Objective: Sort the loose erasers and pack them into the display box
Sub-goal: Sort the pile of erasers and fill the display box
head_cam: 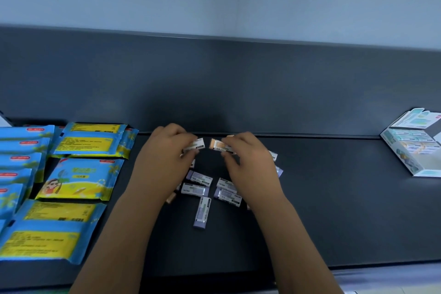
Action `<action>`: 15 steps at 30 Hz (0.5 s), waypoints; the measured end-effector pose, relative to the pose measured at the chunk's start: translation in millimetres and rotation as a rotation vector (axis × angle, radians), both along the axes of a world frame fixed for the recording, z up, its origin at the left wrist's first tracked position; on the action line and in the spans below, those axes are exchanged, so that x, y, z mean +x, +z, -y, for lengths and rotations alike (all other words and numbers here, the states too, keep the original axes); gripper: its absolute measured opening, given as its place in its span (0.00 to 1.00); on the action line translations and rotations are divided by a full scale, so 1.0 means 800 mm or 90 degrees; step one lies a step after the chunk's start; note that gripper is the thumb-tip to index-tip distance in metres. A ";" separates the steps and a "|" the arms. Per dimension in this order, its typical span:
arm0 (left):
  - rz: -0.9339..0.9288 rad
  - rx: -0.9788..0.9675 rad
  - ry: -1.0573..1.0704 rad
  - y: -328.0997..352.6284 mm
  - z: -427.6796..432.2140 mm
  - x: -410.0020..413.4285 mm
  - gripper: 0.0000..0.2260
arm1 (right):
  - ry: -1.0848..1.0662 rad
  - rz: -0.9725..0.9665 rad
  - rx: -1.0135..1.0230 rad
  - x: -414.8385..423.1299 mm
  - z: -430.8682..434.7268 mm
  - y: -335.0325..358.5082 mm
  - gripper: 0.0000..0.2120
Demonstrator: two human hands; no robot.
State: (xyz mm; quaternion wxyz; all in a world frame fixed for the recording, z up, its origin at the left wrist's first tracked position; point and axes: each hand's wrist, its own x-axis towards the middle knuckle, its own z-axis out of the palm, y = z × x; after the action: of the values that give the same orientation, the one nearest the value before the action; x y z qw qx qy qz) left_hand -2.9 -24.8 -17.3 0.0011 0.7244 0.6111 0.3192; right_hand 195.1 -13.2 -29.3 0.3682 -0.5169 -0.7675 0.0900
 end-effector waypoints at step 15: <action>0.073 -0.024 -0.010 -0.012 0.017 0.041 0.10 | -0.035 0.033 -0.021 0.038 0.015 -0.007 0.12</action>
State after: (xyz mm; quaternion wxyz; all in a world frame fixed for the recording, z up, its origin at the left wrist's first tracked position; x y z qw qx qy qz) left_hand 29.6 -38.3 -27.2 0.0524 0.7096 0.6100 0.3486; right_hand 225.2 -24.8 -34.6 0.3415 -0.5463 -0.7607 0.0791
